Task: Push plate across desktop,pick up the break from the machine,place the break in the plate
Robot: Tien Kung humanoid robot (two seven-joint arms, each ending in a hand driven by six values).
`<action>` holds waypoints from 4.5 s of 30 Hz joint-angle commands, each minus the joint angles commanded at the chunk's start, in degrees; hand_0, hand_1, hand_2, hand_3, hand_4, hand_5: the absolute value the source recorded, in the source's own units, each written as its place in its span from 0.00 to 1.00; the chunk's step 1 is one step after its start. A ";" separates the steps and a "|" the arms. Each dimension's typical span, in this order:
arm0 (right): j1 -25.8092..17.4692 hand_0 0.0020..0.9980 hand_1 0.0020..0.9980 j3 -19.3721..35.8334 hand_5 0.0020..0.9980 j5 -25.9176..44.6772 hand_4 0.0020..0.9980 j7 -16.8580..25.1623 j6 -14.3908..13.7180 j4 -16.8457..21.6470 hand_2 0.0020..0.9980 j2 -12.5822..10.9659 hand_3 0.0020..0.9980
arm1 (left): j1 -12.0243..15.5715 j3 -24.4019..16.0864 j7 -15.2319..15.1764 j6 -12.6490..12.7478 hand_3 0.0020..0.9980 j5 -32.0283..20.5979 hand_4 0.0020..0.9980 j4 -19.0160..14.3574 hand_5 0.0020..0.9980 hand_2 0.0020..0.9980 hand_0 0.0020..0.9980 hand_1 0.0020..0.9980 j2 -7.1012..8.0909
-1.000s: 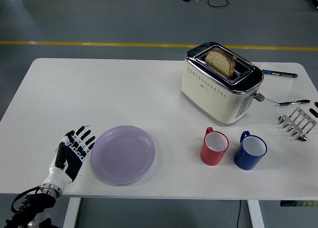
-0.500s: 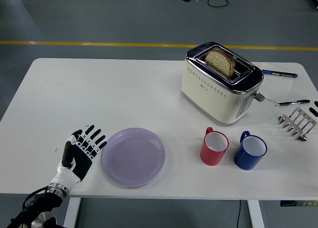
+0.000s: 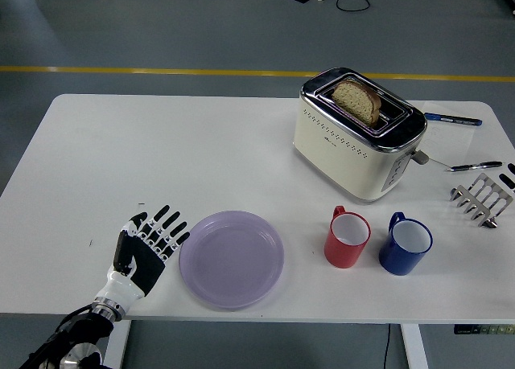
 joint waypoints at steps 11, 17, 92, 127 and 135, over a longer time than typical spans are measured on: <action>0.17 0.69 0.66 -0.09 0.57 -0.02 0.51 0.00 0.02 -0.05 0.67 0.13 0.67 | -1.29 2.29 0.41 -1.02 0.92 -1.90 0.49 0.95 1.00 0.90 0.84 0.85 -0.34; 0.16 0.69 0.66 -0.11 0.57 -0.03 0.51 0.02 0.01 -0.06 0.67 0.15 0.67 | -1.85 2.97 0.63 -1.67 0.92 -2.88 0.49 1.05 1.00 0.89 0.84 0.84 -0.47; 60.09 0.84 0.81 -60.44 0.42 -50.01 0.81 -7.30 -9.58 -34.59 0.83 -1.90 0.84 | 6.18 -24.39 -4.85 15.57 0.79 15.78 0.49 -11.59 1.00 0.82 0.79 0.79 -1.09; 67.34 0.30 0.38 -83.93 0.21 -44.59 0.53 -13.29 -17.24 -49.93 0.44 8.61 0.48 | 4.95 -21.13 -4.93 15.50 0.78 15.22 0.49 -10.59 1.00 0.82 0.79 0.79 -0.53; 67.58 0.22 0.32 -84.57 0.09 -46.84 0.42 -13.70 -18.30 -49.37 0.39 8.42 0.45 | 4.67 -21.13 -4.90 15.53 0.78 15.20 0.48 -10.56 1.00 0.82 0.79 0.79 -0.52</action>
